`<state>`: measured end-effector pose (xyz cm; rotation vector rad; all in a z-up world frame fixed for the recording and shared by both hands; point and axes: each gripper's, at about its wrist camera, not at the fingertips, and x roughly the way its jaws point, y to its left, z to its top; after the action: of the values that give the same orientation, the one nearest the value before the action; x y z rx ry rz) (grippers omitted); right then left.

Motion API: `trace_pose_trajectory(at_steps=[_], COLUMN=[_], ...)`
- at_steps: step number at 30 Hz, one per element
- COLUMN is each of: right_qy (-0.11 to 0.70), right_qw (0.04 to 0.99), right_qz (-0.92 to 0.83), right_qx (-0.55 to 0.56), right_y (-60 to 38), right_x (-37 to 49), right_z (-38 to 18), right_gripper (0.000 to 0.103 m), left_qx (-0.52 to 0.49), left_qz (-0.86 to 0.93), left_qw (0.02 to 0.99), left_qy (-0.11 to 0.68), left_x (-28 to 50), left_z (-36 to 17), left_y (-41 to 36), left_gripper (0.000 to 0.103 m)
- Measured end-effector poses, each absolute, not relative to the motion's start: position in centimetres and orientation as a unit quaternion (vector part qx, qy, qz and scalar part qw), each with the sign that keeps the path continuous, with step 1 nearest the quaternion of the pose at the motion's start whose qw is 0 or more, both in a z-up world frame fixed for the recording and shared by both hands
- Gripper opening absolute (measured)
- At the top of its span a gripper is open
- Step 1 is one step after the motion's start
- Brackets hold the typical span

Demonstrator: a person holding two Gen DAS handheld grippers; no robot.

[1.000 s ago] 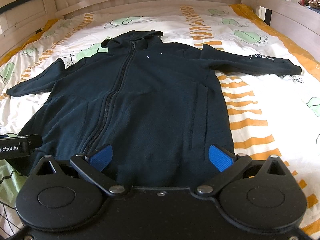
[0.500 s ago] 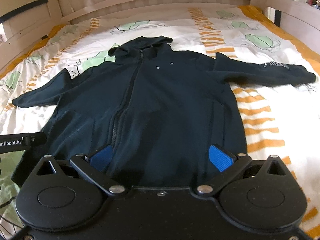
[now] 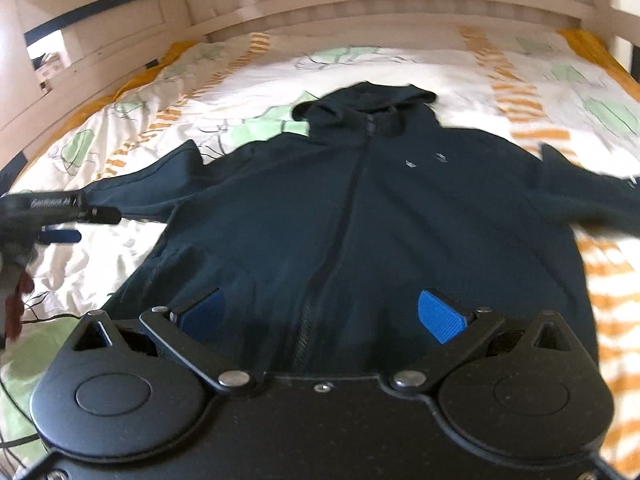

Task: Fold large clothes
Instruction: 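Move the left tool to the sleeve cuff and close on it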

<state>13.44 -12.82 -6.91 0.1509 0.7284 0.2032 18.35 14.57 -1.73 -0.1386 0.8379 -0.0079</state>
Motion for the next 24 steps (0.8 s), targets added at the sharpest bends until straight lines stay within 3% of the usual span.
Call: trace_pose_trajectory(at_steps=[21, 23, 24], right_qy=[0.379, 0.377, 0.377], right_qw=[0.909, 0.91, 0.91], right_qz=[0.163, 0.162, 0.162], right_qx=[0.062, 0.06, 0.058], right_y=[-7.7, -7.4, -7.3], right_x=[20.4, 20.9, 21.1], right_z=[-8.7, -8.8, -8.8], right_gripper=[0.102, 0.102, 0.102], left_qx=[-0.125, -0.132, -0.136], left_qz=[0.138, 0.141, 0.141], left_qw=[0.891, 0.895, 0.895], left_qy=[0.415, 0.403, 0.4], left_x=[31.8, 32.0, 32.2], left_z=[-8.0, -8.1, -8.1], left_y=[31.0, 31.4, 31.6], left_gripper=[0.093, 0.089, 0.081])
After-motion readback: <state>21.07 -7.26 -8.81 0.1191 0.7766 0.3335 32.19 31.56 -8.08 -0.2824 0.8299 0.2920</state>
